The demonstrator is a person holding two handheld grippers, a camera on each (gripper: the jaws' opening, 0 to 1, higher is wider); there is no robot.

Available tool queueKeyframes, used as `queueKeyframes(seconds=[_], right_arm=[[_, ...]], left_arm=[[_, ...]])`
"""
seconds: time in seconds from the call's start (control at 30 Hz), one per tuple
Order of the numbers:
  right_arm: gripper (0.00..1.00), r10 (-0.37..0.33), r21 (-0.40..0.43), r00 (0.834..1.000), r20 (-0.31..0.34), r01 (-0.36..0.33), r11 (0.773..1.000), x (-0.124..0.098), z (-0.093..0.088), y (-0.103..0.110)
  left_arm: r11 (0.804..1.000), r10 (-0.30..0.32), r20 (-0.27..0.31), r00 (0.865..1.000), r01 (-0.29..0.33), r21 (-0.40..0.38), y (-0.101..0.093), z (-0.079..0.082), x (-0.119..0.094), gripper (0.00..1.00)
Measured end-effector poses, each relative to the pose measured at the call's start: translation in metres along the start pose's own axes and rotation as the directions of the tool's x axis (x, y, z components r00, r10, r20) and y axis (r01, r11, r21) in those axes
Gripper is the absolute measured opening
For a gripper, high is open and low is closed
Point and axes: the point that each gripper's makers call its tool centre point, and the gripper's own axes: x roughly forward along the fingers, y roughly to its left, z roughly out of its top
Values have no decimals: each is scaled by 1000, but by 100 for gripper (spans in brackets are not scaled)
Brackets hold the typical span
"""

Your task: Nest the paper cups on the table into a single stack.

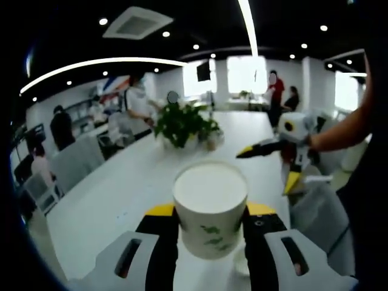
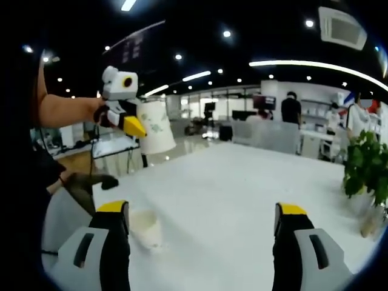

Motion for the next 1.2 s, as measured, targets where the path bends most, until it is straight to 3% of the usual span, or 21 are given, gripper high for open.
queueKeyframes(seconds=[0.37,0.67,0.77,0.9,1.07,1.2], right_arm=[[93,48,-18,998,41,-47,999,5,31,19],[74,117,-15,990,83,-116,993,7,62,38],[73,138,-28,987,86,-137,990,10,68,45],[60,240,30,968,71,-242,970,10,69,63],[46,298,41,952,72,-301,953,13,76,74],[41,344,48,935,86,-349,936,15,85,86]], left_arm=[[998,-58,68,996,56,29,-23,12,-8,40],[997,-79,152,985,79,9,-31,28,-14,40],[997,-82,170,982,83,6,-33,32,-16,40],[996,-93,173,981,92,12,-34,33,-17,40],[993,-109,225,968,118,-24,-36,40,-22,40],[990,-117,254,960,132,-42,-39,43,-24,40]])
